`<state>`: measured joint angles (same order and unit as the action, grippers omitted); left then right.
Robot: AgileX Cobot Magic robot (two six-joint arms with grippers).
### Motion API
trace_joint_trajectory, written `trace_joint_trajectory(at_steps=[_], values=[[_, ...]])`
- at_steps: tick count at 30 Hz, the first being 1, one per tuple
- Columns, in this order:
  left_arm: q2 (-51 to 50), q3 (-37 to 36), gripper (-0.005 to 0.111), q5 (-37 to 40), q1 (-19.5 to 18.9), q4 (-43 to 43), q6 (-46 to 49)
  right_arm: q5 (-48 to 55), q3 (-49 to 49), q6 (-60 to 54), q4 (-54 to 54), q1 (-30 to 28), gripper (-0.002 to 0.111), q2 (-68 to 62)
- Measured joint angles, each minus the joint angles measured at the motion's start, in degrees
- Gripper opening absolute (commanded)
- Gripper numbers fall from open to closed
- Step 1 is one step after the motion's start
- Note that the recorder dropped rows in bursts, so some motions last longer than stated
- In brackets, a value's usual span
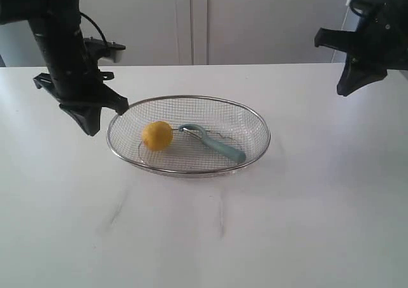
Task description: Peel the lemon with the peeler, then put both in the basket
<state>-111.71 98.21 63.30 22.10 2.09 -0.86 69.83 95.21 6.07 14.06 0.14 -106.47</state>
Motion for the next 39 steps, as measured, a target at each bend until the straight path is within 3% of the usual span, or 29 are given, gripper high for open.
trace_joint_trajectory(at_steps=[10, 22, 28, 39], values=[[0.0, 0.1, 0.0, 1.2, -0.1, 3.9, 0.0, 0.0, 0.0, -0.5, -1.9, 0.0, 0.0, 0.0], [0.7, 0.1, 0.0, 1.2, -0.1, 15.9, -4.8, 0.0, 0.0, -0.6, -2.2, 0.0, 0.0, 0.0], [4.2, 0.1, 0.0, 1.3, -0.1, 13.8, -5.0, 0.0, 0.0, -0.6, -2.2, 0.0, 0.0, 0.0], [8.6, 0.1, 0.0, 1.4, -1.2, 0.2, -0.3, 0.1, 0.0, -0.6, -2.2, 0.0, 0.0, 0.0]])
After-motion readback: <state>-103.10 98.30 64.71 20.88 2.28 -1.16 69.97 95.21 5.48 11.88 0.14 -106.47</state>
